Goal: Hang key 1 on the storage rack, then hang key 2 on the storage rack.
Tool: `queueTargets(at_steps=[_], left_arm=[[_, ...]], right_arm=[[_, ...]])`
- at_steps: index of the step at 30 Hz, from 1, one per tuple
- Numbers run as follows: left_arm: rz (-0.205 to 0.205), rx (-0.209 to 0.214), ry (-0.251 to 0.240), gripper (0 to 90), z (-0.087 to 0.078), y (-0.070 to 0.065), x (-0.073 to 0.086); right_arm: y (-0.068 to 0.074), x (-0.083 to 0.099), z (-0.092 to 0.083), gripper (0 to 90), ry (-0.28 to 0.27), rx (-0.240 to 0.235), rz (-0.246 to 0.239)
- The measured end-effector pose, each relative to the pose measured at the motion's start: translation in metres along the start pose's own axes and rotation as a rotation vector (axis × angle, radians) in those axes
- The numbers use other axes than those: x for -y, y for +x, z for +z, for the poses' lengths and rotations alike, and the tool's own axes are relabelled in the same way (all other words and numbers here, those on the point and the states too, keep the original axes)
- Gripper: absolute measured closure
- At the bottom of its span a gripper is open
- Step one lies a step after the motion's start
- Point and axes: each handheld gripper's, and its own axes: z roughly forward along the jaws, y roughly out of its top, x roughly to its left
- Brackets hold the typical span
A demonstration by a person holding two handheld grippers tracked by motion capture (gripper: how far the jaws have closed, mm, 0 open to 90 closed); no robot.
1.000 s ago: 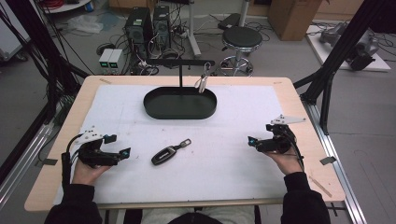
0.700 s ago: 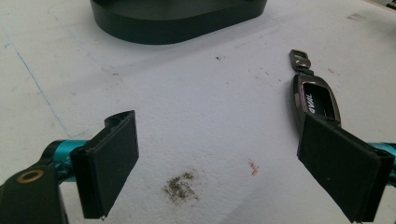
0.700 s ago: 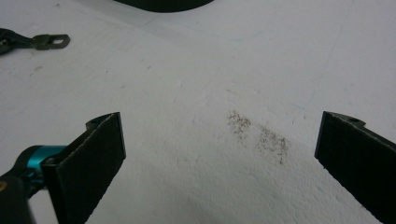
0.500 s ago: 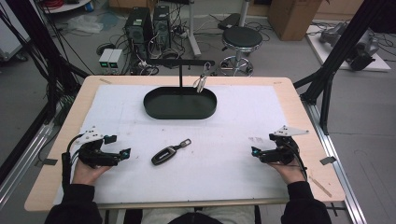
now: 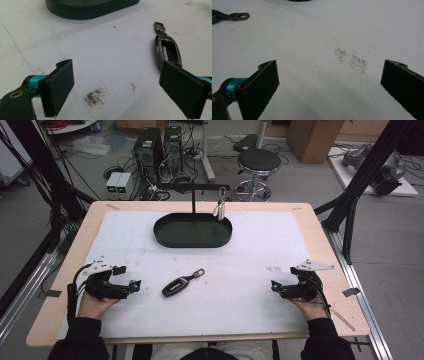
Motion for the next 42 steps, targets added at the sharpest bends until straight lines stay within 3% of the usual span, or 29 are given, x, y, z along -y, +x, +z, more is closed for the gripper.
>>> queueTargets(at_steps=[11,16,25,35,42], left_arm=[[0.032,0.051,0.054,13.0,0.008,-0.016,-0.009],[0.079,0.076,0.109,13.0,0.019,-0.026,-0.023],[0.099,0.093,0.169,12.9,0.036,-0.033,-0.044],[0.2,0.149,0.27,13.0,0.071,-0.054,-0.072],[0.229,0.162,0.336,13.0,0.102,-0.066,-0.079]], right_arm=[[0.003,0.003,0.002,1.0,0.013,-0.028,-0.004],[0.004,0.002,0.003,1.0,0.016,-0.037,-0.011],[0.005,0.001,0.007,1.0,0.016,-0.044,-0.03],[0.006,0.0,0.008,1.0,0.02,-0.047,-0.038],[0.005,-0.001,0.009,1.0,0.026,-0.024,-0.037]])
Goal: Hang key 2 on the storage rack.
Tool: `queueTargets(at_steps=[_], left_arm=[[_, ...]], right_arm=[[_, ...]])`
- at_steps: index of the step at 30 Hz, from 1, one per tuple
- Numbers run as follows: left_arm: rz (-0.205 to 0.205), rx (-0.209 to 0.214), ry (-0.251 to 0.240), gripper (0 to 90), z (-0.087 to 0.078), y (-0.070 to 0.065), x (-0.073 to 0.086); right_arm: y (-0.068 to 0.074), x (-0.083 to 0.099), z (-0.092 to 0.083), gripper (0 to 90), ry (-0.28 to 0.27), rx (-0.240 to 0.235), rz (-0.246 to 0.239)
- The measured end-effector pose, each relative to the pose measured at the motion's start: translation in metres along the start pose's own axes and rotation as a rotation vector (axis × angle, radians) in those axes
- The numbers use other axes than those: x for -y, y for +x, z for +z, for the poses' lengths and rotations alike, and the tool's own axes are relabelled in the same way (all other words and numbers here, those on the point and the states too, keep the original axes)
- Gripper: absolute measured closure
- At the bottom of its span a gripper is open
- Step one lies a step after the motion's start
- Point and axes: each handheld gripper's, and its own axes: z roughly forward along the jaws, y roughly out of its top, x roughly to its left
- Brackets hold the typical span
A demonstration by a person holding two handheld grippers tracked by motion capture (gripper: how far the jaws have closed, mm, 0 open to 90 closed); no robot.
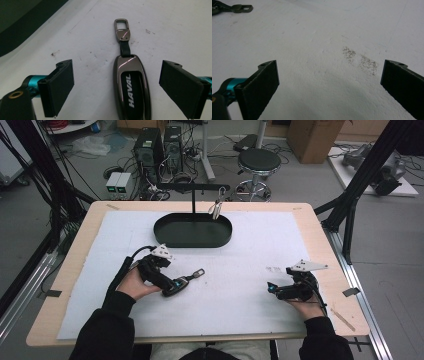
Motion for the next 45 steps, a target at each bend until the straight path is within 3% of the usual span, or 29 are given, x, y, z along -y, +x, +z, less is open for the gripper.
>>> queueTargets(at_steps=[4,7,12,17,23,30,32,34,36,37,38,45], left_arm=[[0.007,0.014,0.012,13.5,0.007,-0.002,-0.011],[0.023,0.01,0.054,14.5,0.012,-0.004,-0.019],[0.02,0.052,0.079,17.2,0.026,-0.005,-0.035],[0.043,0.057,0.163,20.2,0.041,-0.007,-0.042],[0.058,0.067,0.215,31.9,0.049,-0.005,-0.041],[0.053,0.019,0.271,52.4,0.056,-0.008,-0.04],[0.053,-0.003,0.27,56.7,0.055,-0.009,-0.041],[0.055,-0.01,0.268,70.2,0.055,-0.008,-0.041],[0.057,-0.01,0.269,72.2,0.054,-0.008,-0.041],[0.051,-0.004,0.237,76.0,0.052,-0.008,-0.041],[0.043,-0.018,0.235,82.5,0.052,-0.009,-0.041],[0.074,-0.014,0.221,86.4,0.052,-0.009,-0.039]], right_arm=[[0.0,-0.001,0.0,1.0,-0.01,0.003,-0.001],[-0.001,-0.002,-0.001,1.0,-0.018,-0.001,0.006],[-0.002,-0.002,0.0,1.0,-0.02,-0.004,0.008],[-0.001,-0.004,0.002,1.0,-0.023,-0.01,0.001],[-0.002,-0.002,-0.001,1.0,-0.023,-0.003,0.005],[-0.001,-0.001,-0.003,1.0,-0.026,0.002,0.012],[-0.001,-0.001,-0.002,1.0,-0.027,0.001,0.007],[-0.001,-0.001,-0.002,1.0,-0.026,0.004,0.004],[-0.001,-0.001,-0.002,1.0,-0.027,0.002,0.009],[-0.001,-0.001,-0.002,1.0,-0.026,0.005,0.009],[-0.001,-0.001,-0.003,1.0,-0.025,0.005,0.013],[-0.002,-0.001,-0.003,1.0,-0.031,0.007,0.009]])
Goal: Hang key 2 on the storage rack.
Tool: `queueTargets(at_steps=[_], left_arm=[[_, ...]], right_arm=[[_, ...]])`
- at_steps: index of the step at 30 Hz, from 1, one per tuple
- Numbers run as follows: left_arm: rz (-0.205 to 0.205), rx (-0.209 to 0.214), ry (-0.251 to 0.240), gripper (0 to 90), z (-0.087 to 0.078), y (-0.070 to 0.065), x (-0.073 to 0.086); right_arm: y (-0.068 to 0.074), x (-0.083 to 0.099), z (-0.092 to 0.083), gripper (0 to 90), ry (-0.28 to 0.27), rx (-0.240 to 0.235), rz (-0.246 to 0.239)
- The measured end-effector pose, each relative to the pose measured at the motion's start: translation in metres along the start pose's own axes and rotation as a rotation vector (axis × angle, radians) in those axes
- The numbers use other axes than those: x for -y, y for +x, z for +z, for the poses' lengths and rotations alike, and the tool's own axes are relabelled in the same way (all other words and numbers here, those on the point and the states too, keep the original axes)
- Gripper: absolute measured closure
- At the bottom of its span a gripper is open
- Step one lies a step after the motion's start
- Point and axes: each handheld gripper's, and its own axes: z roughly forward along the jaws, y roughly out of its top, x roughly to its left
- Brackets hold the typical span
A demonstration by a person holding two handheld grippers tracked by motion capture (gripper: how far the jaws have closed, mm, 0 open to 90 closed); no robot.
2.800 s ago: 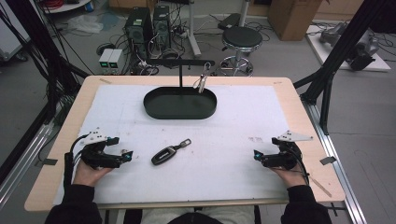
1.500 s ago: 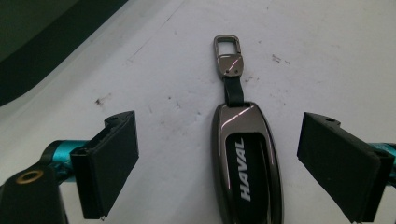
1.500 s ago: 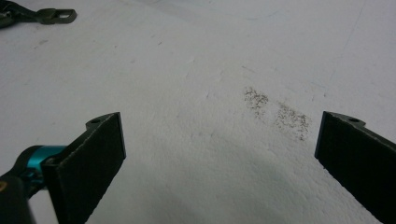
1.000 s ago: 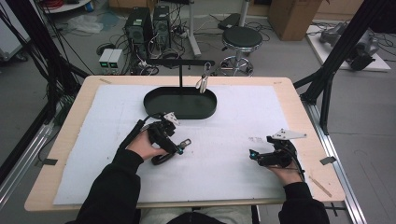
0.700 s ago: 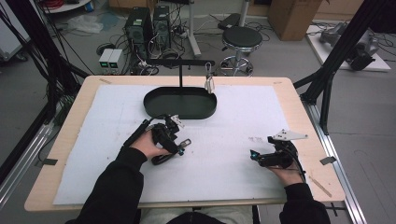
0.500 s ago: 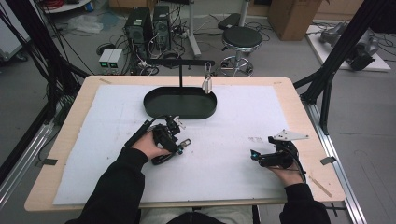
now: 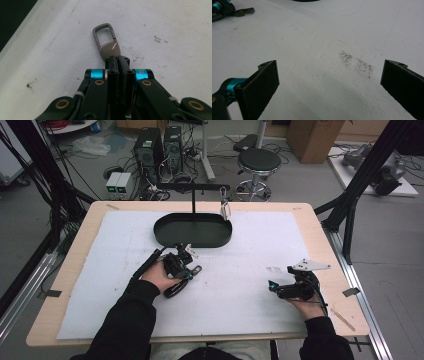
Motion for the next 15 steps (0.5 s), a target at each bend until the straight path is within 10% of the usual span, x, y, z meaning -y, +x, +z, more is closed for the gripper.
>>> queueTargets(at_steps=[15], left_arm=[[-0.023,0.062,-0.071,86.9,-0.018,0.01,0.002]], right_arm=[[0.0,0.0,-0.002,1.0,-0.012,0.0,0.007]])
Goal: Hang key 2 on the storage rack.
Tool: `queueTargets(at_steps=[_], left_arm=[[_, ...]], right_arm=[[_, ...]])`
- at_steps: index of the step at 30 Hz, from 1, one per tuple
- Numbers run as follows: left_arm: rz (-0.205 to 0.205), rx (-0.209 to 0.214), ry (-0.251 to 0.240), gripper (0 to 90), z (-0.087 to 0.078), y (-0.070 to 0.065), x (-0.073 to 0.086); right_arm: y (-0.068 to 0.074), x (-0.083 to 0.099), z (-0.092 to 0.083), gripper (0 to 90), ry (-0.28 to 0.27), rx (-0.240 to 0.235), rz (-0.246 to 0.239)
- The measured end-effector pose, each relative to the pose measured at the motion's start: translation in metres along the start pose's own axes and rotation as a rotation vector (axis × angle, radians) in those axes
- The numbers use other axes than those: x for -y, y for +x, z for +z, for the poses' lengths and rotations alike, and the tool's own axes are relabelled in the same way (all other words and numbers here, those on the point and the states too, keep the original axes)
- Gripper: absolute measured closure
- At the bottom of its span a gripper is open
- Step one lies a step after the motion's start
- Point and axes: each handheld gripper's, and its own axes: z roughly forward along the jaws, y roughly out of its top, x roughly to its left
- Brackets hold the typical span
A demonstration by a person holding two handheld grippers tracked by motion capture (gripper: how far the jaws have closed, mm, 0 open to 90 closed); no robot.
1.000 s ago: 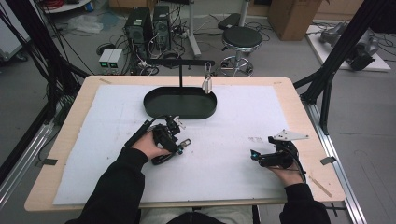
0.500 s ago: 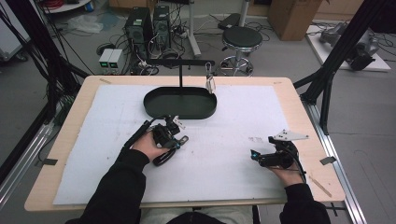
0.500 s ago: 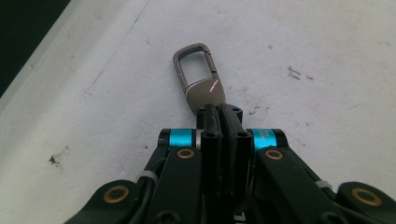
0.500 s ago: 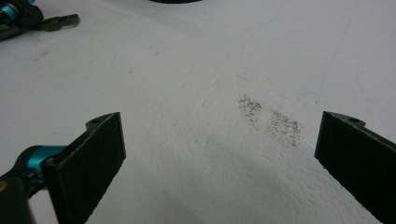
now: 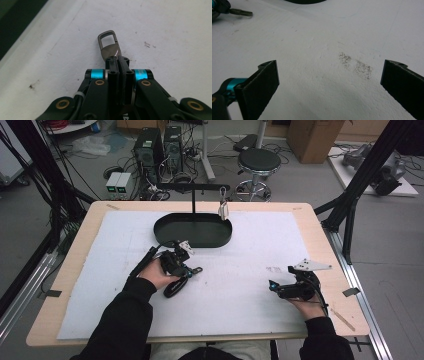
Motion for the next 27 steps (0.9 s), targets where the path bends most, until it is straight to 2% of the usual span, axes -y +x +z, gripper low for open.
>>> queueTargets(at_steps=[3,5,6,10,12,15,20,23,26,27], left_arm=[[-0.025,0.021,-0.04,86.9,-0.01,0.006,0.002],[-0.034,0.004,-0.062,86.9,-0.019,0.01,0.003],[-0.053,-0.007,-0.081,86.9,-0.023,0.011,0.004],[-0.066,-0.02,-0.118,86.9,-0.036,0.016,0.003],[-0.061,-0.018,-0.127,86.9,-0.042,0.018,0.0],[-0.036,-0.015,-0.116,86.9,-0.05,0.019,-0.005],[-0.011,-0.048,-0.131,86.7,-0.065,0.023,-0.017],[-0.008,-0.059,-0.16,86.7,-0.074,0.028,-0.022],[0.005,-0.049,-0.2,86.6,-0.085,0.033,-0.028],[0.01,-0.06,-0.217,86.6,-0.09,0.034,-0.031]], right_arm=[[0.0,0.0,0.0,1.0,-0.002,0.001,-0.007],[0.0,0.0,0.0,1.0,-0.003,0.0,-0.004],[0.0,-0.001,0.0,1.0,-0.004,0.0,-0.002],[0.001,-0.001,0.0,1.0,-0.003,0.0,-0.003],[0.001,-0.001,0.0,1.0,-0.003,0.0,-0.005],[0.001,0.0,0.001,1.0,0.0,-0.001,-0.01],[0.001,-0.001,0.001,1.0,-0.001,-0.002,-0.009],[0.001,0.0,0.001,1.0,0.002,-0.004,-0.01],[0.001,0.0,0.001,1.0,0.001,-0.004,-0.008],[0.001,0.0,0.001,1.0,0.001,-0.005,-0.006]])
